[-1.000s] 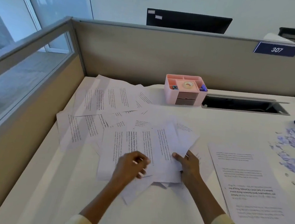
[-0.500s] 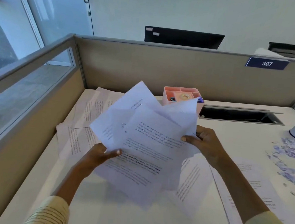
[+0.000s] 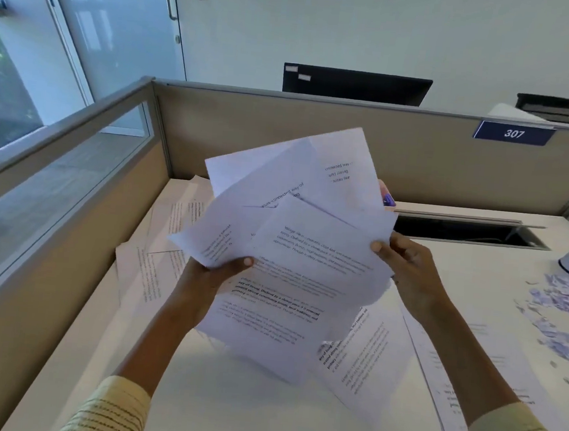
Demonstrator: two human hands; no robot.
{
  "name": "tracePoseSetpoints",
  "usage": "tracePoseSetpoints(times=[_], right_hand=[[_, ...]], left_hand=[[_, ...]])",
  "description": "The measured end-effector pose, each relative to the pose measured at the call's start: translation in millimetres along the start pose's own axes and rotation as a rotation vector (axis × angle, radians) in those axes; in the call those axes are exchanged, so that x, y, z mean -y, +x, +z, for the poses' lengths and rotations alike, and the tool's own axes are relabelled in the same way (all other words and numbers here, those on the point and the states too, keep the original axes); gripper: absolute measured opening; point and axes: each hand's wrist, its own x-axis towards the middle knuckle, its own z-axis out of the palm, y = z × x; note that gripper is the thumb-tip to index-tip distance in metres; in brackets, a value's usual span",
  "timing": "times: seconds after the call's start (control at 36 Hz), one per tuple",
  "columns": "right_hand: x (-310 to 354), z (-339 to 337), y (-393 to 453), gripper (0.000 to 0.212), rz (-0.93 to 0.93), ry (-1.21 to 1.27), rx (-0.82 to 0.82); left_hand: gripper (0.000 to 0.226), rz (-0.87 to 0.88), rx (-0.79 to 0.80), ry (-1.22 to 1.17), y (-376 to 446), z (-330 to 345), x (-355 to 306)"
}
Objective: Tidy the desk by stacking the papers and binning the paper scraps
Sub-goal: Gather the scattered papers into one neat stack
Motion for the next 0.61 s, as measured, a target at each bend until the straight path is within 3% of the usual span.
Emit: tracePoseSetpoints(times=[0.06, 0.08, 0.17, 0.33, 0.5, 0.61], right_hand=[[-3.7, -1.8, 0.3, 0.067, 0.031, 0.177, -0.026], [-7.0, -2.9, -0.2, 0.069, 0.034, 0.242, -0.026], [-18.7, -1.0, -6.6, 0.044, 0.06, 0.324, -0.013], [-26.9, 11.4, -8.8, 0.075, 0.112, 0.156, -0.119], [-14.0, 14.3, 5.8, 0.075, 0.044, 0.08, -0.21], [-2.3, 11.5, 12.6, 0.083, -0.013, 0.006, -0.147]], left_hand=[[0.062, 0.019, -0.07, -0.029, 0.9, 3.8, -1.2], [0.061, 0.031, -0.095, -0.038, 0.8, 5.2, -2.0], [0.058, 0.043, -0.148, -0.021, -0.4, 8.3, -2.5], [0.059, 0.03, -0.146, 0.02, -4.6, 9.2, 0.0], [0.064, 0.047, -0.143, 0.031, -5.4, 8.5, -4.8], [0.06, 0.084, -0.156, -0.048, -7.9, 14.1, -12.9]])
